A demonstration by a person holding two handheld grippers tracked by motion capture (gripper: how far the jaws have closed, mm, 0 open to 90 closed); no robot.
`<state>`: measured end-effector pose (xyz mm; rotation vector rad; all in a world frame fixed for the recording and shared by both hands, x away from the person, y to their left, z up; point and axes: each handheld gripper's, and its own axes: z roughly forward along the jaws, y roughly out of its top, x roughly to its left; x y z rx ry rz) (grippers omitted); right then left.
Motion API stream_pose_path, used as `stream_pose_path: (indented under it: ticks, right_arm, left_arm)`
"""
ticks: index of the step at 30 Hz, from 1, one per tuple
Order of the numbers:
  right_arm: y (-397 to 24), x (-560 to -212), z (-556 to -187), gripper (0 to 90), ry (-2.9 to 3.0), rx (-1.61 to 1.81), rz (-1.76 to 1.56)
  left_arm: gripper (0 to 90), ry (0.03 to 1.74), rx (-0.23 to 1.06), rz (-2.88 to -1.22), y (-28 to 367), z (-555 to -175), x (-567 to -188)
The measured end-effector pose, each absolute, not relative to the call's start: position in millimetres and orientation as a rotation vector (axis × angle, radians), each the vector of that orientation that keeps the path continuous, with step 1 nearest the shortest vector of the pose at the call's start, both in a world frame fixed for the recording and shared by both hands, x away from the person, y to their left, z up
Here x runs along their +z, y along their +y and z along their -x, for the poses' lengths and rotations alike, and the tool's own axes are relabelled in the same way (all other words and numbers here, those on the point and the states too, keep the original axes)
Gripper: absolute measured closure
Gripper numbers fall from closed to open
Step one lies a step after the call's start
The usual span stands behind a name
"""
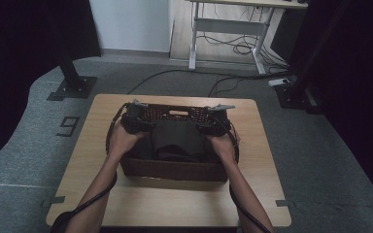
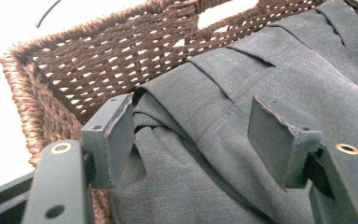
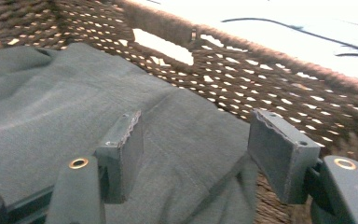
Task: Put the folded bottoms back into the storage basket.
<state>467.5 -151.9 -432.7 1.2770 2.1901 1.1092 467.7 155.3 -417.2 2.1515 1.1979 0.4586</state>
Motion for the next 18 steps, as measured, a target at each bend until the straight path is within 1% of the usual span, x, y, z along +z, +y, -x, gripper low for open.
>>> stream_pose_path:
  ticks: [3,9,10,11,15,18]
  right_arm:
    - [-151,-435,-467,32.9,2.222,1.113,-1.262]
    - [-151,-439,-465,26.5,2.247,1.155,-1.241]
    - [-152,-438,-464,25.7,2.249,1.158,-1.234]
    - [-153,-438,-463,24.1,2.247,1.170,-1.229]
    - [-155,-435,-460,15.6,2.255,1.217,-1.198]
    - [-157,-432,-456,13.4,2.268,1.250,-1.184]
  left_arm:
    - [27.7,1.181,0.433,-2.157,155,-467,-419]
    - [15.0,1.150,0.397,-2.161,156,-466,-418]
    - [14.0,1.147,0.394,-2.156,157,-465,-418]
    - [13.3,1.140,0.392,-2.157,158,-464,-417]
    - [3.9,1.129,0.388,-2.154,160,-461,-415]
    - [0.0,1.111,0.408,-2.143,162,-457,-413]
